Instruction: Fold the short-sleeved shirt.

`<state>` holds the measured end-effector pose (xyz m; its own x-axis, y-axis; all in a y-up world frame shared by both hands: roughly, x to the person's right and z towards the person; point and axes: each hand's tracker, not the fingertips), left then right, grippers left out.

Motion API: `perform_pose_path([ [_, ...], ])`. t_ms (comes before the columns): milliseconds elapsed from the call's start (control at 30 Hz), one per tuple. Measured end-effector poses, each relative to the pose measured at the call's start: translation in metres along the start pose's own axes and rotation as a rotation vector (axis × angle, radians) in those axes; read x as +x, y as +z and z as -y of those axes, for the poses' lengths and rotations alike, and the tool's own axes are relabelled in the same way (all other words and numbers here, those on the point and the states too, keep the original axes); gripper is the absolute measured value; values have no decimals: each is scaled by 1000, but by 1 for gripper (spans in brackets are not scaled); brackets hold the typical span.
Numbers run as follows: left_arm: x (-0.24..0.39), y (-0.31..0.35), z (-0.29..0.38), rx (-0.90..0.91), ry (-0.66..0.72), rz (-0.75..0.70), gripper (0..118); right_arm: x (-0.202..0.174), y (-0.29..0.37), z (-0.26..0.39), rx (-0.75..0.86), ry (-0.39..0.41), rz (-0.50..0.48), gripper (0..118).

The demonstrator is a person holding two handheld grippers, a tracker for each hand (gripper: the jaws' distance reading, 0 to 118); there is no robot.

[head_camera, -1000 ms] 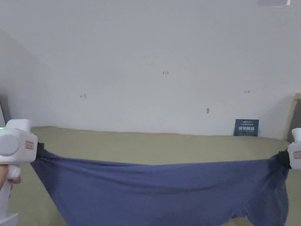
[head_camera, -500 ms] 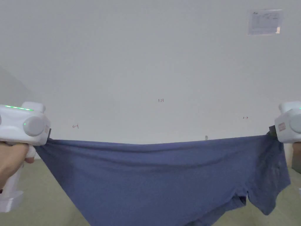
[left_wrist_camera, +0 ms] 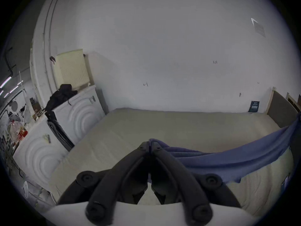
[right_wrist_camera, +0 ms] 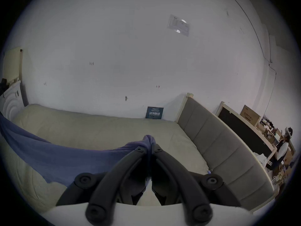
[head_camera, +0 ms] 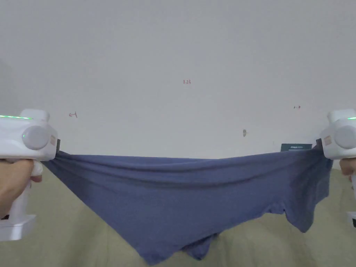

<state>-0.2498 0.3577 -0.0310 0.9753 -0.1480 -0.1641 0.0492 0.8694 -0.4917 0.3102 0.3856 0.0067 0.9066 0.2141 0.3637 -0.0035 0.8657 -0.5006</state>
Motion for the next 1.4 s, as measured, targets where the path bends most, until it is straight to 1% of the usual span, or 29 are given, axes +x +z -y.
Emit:
perform_pose_path([
  [33, 1, -3, 11, -9, -2, 5, 2, 0, -3, 11, -26, 0, -9, 3],
  [67, 1, -5, 24, -27, -5, 25, 2, 1, -6, 29, -52, -25, -25, 3],
  [133, 1, -8, 50, -69, 9, 48, 2, 4, -8, 61, -100, -43, -57, 3],
  [200, -1, -6, 78, -101, 5, 66, 2, 6, -3, 97, -139, -5, -52, 3],
  [233, -2, -2, 90, -115, -4, 74, 2, 7, 0, 113, -161, 35, -42, 3],
  [300, -7, 13, 117, -148, -15, 100, 2, 14, 12, 148, -187, 29, -53, 3],
  [333, -9, 18, 128, -153, -18, 100, 2, 17, 19, 160, -204, 10, -74, 3],
  [367, -13, 27, 141, -174, -31, 106, 2, 22, 31, 178, -223, -33, -109, 3],
  [400, -18, 34, 152, -183, -24, 111, 2, 26, 41, 193, -236, -31, -121, 3],
  [433, -23, 44, 166, -208, -27, 119, 2, 31, 52, 209, -236, -51, -123, 3],
  [467, -28, 54, 179, -220, -11, 125, 2, 34, 66, 224, -253, -36, -135, 3],
  [533, -45, 69, 208, -245, 2, 145, 2, 41, 91, 254, -255, -43, -143, 3],
  [600, -57, 90, 237, -256, 8, 143, 2, 49, 120, 287, -271, -55, -172, 3],
  [633, -62, 100, 249, -275, 5, 149, 2, 52, 134, 300, -282, -41, -188, 3],
  [700, -74, 122, 278, -297, 11, 159, 2, 57, 161, 326, -279, -39, -182, 3],
  [800, -91, 147, 314, -334, 30, 152, 2, 66, 192, 362, -306, -75, -187, 3],
  [833, -97, 153, 324, -345, 53, 148, 2, 71, 198, 371, -325, -108, -195, 3],
  [867, -104, 158, 333, -365, 84, 153, 2, 73, 203, 380, -345, -124, -203, 3],
  [933, -109, 174, 349, -390, 121, 168, 2, 77, 212, 396, -357, -125, -199, 3],
  [1033, -114, 180, 366, -405, 118, 169, 2, 80, 216, 409, -383, -157, -191, 3],
  [1100, -119, 168, 375, -424, 120, 175, 2, 80, 212, 413, -396, -166, -197, 3],
  [1367, -112, 166, 379, -426, 119, 179, 2, 70, 204, 417, -412, -164, -192, 4],
  [1400, -112, 166, 379, -418, 121, 183, 8, 71, 204, 418, -412, -163, -192, 11],
])
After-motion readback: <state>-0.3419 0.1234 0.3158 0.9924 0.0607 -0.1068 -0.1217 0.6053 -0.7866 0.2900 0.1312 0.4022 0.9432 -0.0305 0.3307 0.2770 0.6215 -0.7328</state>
